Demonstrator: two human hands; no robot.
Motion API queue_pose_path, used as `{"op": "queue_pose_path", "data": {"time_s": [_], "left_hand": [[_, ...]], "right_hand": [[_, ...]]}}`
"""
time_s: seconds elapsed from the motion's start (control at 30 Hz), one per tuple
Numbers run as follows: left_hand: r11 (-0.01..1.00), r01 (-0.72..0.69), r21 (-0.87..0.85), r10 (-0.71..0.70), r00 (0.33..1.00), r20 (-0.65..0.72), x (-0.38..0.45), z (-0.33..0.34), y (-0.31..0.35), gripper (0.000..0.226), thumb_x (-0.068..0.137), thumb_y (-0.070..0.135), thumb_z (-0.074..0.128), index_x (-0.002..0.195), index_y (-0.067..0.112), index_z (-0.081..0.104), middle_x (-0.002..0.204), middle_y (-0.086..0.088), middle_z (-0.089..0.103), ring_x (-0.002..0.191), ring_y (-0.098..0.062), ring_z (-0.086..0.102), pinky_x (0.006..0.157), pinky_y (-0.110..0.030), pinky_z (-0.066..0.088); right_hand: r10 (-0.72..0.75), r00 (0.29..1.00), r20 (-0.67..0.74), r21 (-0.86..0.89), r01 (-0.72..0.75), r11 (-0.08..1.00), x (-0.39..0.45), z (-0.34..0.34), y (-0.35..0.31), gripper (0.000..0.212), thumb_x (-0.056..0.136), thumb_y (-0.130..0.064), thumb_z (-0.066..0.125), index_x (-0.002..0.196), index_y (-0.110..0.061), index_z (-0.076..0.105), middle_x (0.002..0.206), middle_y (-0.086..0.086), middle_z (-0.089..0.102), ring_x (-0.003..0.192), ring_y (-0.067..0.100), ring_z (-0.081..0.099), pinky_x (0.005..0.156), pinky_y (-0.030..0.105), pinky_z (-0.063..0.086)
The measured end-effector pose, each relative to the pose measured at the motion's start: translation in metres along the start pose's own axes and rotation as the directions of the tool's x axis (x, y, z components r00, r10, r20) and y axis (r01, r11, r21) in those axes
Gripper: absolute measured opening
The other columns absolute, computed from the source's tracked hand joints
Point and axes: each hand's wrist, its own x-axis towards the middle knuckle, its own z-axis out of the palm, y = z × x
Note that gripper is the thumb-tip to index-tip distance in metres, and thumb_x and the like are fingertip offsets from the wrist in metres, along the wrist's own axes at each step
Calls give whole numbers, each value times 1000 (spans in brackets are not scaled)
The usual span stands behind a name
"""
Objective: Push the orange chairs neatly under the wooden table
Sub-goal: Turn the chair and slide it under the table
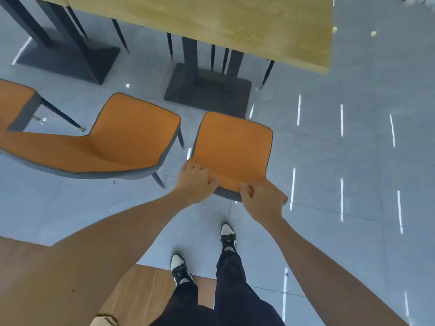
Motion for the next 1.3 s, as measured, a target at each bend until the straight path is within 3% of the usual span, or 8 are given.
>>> {"op": "queue_pose_path", "data": {"time_s": [0.1,0.23,0.33,0.4,0.57,0.77,1.0,1.3], "left_hand": [[997,-50,56,48,998,35,4,2,1,47,85,55,26,72,21,57,96,-6,55,98,-27,47,93,-42,43],[990,-127,65,122,990,73,17,0,1,54,83,53,14,74,21,57,86,1,55,89,-23,53,80,-38,47],[993,-112,42,115,991,-72,29,4,-2,49,86,51,24,60,20,52,64,6,53,66,-18,54,56,-29,35],[993,-97,66,103,989,-108,43,2,-1,50,84,51,26,56,16,49,53,4,50,55,-18,53,50,-28,27],[997,-15,71,23,994,-105,97,-19,7,55,84,51,28,57,13,57,49,1,53,51,-17,52,50,-29,45],[991,16,132,8,984,-179,173,-56,1,65,87,55,21,56,10,57,47,1,52,48,-14,49,44,-26,26],[987,71,144,-39,976,-214,240,-87,-14,69,90,60,17,62,15,61,57,1,60,52,-16,53,54,-29,44],[985,66,160,-24,967,-252,284,-119,-52,64,90,58,25,57,13,57,46,0,54,44,-14,47,46,-26,29]], "right_hand": [[22,1000,-8,-28,-22,999,-13,8,1,43,86,-39,38,47,-20,36,45,-9,27,50,16,32,59,27,24],[1,1000,-27,-16,-1,1000,5,13,4,41,82,-33,43,45,-14,39,42,-5,31,42,16,28,47,24,17],[-67,993,-94,16,68,998,23,16,9,41,79,-32,39,42,-14,39,40,-4,28,37,17,22,47,17,14],[-90,989,-117,18,92,996,39,18,13,40,79,-32,39,42,-15,37,39,-4,27,36,17,22,45,17,16],[-143,972,-185,-9,144,990,105,11,21,41,79,-30,39,41,-14,37,37,-2,28,36,17,20,44,17,16],[-168,966,-199,-14,169,986,193,2,12,45,81,-30,38,39,-13,41,38,-4,27,34,17,22,46,16,16],[-205,947,-246,-7,210,978,270,-8,-6,42,80,-27,41,40,-16,35,39,-6,22,36,17,20,47,17,10],[-177,947,-267,45,196,980,309,3,-44,40,80,-26,42,41,-16,36,39,-4,25,36,18,21,48,16,14]]}}
